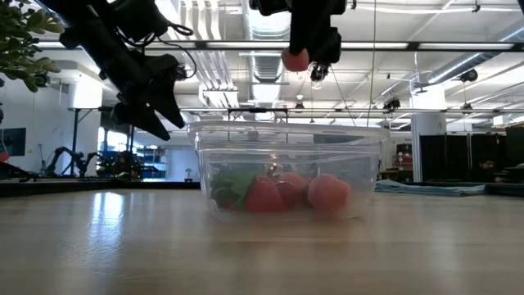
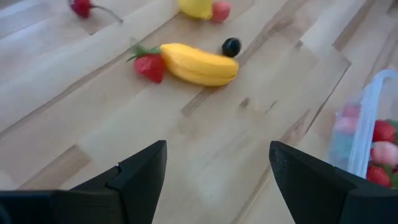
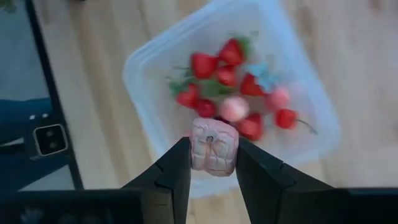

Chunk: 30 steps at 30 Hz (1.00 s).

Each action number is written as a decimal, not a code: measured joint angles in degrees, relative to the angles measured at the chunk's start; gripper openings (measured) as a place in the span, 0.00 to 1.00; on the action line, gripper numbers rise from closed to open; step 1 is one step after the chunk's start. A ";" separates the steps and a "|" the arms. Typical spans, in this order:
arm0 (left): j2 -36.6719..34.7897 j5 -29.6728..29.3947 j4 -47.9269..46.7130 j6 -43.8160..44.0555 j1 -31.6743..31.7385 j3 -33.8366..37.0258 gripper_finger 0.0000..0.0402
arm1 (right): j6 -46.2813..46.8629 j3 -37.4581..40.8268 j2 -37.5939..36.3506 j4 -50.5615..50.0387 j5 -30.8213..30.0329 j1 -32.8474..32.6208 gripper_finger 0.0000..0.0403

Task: Pick and placing Produce into tupperware
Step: Put the peach into the transparent bin

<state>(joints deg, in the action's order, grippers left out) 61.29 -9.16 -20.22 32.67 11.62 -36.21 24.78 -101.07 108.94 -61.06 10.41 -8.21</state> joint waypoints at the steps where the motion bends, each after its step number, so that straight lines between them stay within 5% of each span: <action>1: 0.86 0.53 1.46 0.15 0.02 0.00 0.67 | -0.16 0.14 0.72 0.84 -0.28 -0.79 0.27; 12: 11.30 9.21 5.38 6.04 -0.04 -0.54 0.67 | -2.13 0.32 3.66 0.20 -14.43 -6.53 0.50; 17: 11.75 9.46 5.78 3.30 0.02 -2.53 0.67 | -0.99 0.32 1.43 -1.03 -15.06 -5.20 0.64; 22: 10.69 8.56 5.94 -0.44 0.53 -3.79 0.67 | 0.76 0.33 -1.15 -2.77 -15.45 0.86 0.69; 30: 10.78 8.50 5.70 -0.43 1.09 -3.74 0.67 | 0.75 0.45 -1.10 -1.61 -15.18 19.34 0.67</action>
<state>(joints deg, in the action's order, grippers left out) 72.07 -0.66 -14.52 32.24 12.71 -39.94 25.54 -100.62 107.84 -62.67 -4.77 11.13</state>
